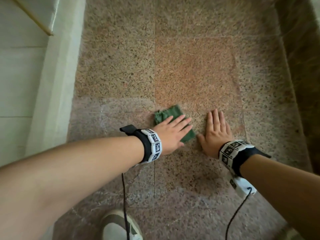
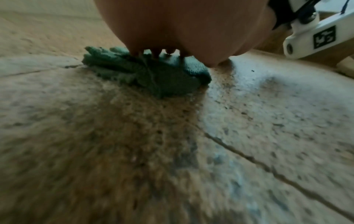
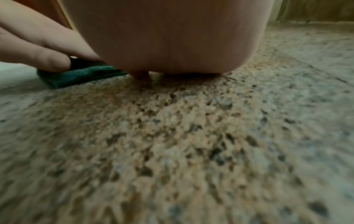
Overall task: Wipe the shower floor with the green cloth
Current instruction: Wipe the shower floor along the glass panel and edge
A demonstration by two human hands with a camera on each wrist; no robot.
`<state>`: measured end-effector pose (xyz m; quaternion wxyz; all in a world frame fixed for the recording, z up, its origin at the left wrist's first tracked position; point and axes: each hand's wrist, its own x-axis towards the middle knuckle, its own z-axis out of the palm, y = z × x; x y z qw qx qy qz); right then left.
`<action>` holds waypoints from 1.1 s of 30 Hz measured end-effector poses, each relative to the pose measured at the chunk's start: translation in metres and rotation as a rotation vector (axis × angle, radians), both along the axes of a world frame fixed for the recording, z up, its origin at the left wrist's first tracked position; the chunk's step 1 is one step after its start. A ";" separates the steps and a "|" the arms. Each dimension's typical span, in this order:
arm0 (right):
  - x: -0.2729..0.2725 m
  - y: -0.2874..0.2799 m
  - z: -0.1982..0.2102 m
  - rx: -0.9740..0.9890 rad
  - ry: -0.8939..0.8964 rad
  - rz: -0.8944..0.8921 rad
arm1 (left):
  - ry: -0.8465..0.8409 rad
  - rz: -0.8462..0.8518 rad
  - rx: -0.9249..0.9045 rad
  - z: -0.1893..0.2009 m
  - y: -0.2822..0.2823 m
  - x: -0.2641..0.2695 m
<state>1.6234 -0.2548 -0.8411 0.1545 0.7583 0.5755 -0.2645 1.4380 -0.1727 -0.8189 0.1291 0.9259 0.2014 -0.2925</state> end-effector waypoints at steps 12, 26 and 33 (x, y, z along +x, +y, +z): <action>0.003 0.005 0.006 -0.097 0.002 0.053 | -0.013 0.624 0.166 -0.014 0.096 -0.028; 0.004 0.003 0.004 -0.062 0.008 0.052 | -0.112 0.291 0.046 -0.005 0.032 -0.033; 0.001 0.003 0.004 -0.044 -0.004 0.038 | -0.085 -0.011 0.119 0.005 0.034 -0.018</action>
